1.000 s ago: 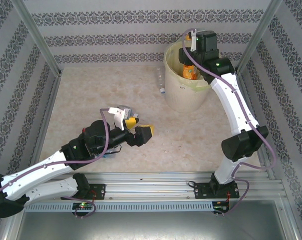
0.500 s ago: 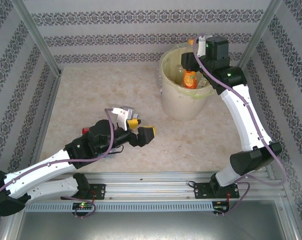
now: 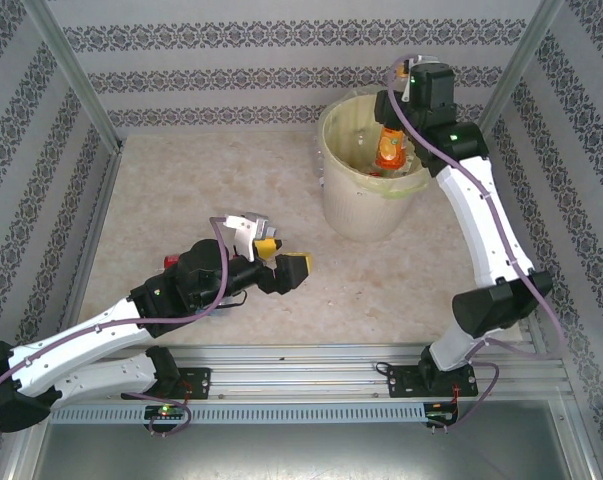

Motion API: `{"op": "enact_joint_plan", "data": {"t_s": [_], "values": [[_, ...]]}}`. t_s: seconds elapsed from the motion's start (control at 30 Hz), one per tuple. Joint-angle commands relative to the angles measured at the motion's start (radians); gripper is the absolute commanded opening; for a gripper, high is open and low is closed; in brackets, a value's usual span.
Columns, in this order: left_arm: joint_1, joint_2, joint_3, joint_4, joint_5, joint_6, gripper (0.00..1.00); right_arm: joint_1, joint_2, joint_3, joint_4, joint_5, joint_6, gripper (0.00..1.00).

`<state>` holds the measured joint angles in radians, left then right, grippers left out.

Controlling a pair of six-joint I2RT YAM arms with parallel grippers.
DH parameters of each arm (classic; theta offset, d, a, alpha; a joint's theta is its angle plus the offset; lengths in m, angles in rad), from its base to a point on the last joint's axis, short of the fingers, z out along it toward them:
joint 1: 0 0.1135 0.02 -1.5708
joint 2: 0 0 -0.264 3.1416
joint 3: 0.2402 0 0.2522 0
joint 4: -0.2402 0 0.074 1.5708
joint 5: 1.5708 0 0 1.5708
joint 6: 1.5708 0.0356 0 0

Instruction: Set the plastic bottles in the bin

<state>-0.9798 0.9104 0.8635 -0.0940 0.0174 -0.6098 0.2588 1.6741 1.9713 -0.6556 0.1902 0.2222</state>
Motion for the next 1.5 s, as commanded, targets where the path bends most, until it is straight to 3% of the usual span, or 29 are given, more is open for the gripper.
{"op": "enact_joint_plan", "data": {"t_s": [0.0, 0.23, 0.43, 0.7, 0.93, 1.17, 1.47], "values": [[0.007, -0.015, 0.022, -0.053, -0.023, 0.005, 1.0, -0.003, 0.066, 0.036, -0.05, -0.065, 0.024, 0.64], [0.008, -0.032, 0.017, -0.095, -0.063, -0.006, 1.0, -0.02, 0.11, 0.045, -0.109, -0.111, 0.046, 0.73], [0.026, 0.036, 0.065, -0.067, -0.064, -0.009, 1.0, -0.025, 0.074, 0.025, -0.113, -0.13, 0.057, 0.88], [0.067, 0.053, 0.096, -0.086, -0.034, -0.004, 1.0, 0.023, -0.059, -0.033, -0.098, -0.171, 0.017, 0.91], [0.096, -0.012, 0.117, -0.222, -0.065, 0.03, 1.0, 0.112, -0.16, -0.106, -0.048, -0.315, 0.012, 0.93], [0.096, -0.099, 0.142, -0.353, -0.044, 0.123, 1.0, 0.236, -0.134, -0.099, -0.03, -0.415, 0.052, 0.96], [0.096, -0.192, 0.135, -0.447, -0.05, 0.157, 1.0, 0.37, 0.004, -0.124, 0.043, -0.311, 0.103, 0.98]]}}
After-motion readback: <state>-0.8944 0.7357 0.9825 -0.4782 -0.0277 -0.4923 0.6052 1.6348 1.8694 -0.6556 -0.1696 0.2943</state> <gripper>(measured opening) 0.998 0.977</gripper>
